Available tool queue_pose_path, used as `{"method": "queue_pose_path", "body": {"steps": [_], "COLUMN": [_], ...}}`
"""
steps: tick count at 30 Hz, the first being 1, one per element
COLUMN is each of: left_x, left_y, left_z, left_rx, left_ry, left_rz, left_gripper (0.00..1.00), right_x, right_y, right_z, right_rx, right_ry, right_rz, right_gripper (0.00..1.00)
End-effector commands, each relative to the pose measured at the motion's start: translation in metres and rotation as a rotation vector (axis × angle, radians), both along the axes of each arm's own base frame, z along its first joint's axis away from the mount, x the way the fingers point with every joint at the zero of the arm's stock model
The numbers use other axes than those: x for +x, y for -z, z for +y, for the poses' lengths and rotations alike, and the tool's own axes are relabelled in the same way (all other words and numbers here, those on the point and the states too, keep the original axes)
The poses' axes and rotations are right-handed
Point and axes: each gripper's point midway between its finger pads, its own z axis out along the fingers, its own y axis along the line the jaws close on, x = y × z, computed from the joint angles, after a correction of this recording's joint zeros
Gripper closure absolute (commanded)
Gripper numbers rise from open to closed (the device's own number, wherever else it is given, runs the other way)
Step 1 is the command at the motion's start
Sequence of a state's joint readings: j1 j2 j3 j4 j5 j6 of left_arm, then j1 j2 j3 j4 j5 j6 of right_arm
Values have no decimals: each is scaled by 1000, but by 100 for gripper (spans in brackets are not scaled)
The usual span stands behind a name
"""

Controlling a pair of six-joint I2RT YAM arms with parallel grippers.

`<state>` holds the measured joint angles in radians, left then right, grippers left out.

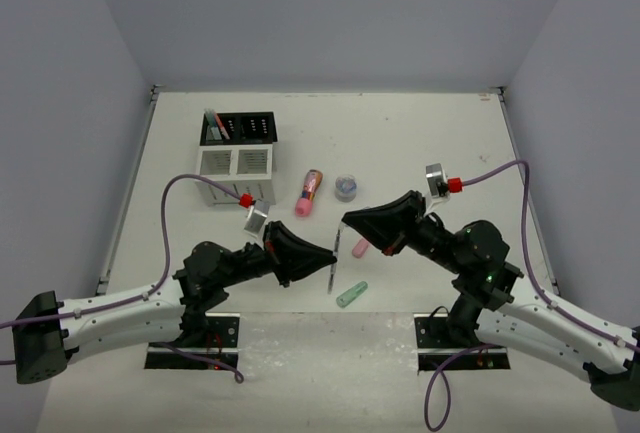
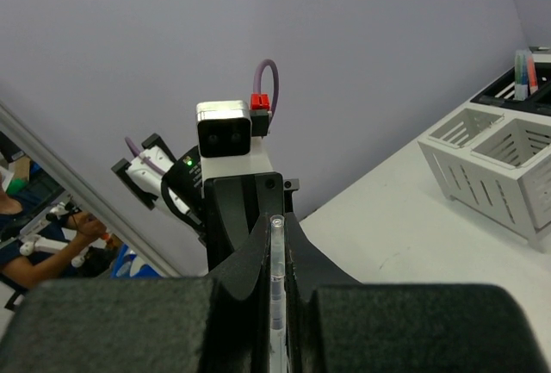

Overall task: Sort the stationery into containers
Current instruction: Close the pen cap on the pen.

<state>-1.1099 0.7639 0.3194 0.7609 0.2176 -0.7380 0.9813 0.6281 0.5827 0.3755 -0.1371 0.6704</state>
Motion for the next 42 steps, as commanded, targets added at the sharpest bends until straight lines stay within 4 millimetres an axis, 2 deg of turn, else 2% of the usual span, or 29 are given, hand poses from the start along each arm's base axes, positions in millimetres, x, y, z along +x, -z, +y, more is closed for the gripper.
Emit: {"method": "queue_pose_path", "body": {"steps": [1, 11, 17, 20, 27, 29, 31, 36, 42], "left_x": [-4, -1, 3, 5, 15, 14, 12, 10, 9], "left_y": [-25, -35, -38, -42, -49, -50, -48, -37, -34], "left_z": [1, 6, 9, 10, 21, 21, 19, 10, 6], "left_rx": [-47, -44, -14, 2, 22, 23, 30, 51, 43], "left_ry": [11, -23, -57, -77, -159, -157, -143, -107, -91], "left_rz": [-53, -87, -119, -150, -196, -207, -219, -216, -202], "left_gripper": [100, 100, 100, 100, 100, 100, 100, 100, 100], "right_x": [-8, -11, -8, -8, -10, -11, -12, -13, -17], "right_y": [-14, -1, 14, 18, 19, 19, 17, 14, 15], "right_z": [0, 9, 11, 13, 11, 11, 12, 13, 20], "right_rx": [36, -33, -104, -131, -143, -141, -139, -132, -134], "right_ry": [-33, -73, -69, -75, -81, -86, -89, -100, -139], "right_rz": [-37, -24, 3, 12, 20, 20, 20, 16, 15], "right_gripper": [100, 100, 100, 97, 80, 61, 52, 48, 54]}}
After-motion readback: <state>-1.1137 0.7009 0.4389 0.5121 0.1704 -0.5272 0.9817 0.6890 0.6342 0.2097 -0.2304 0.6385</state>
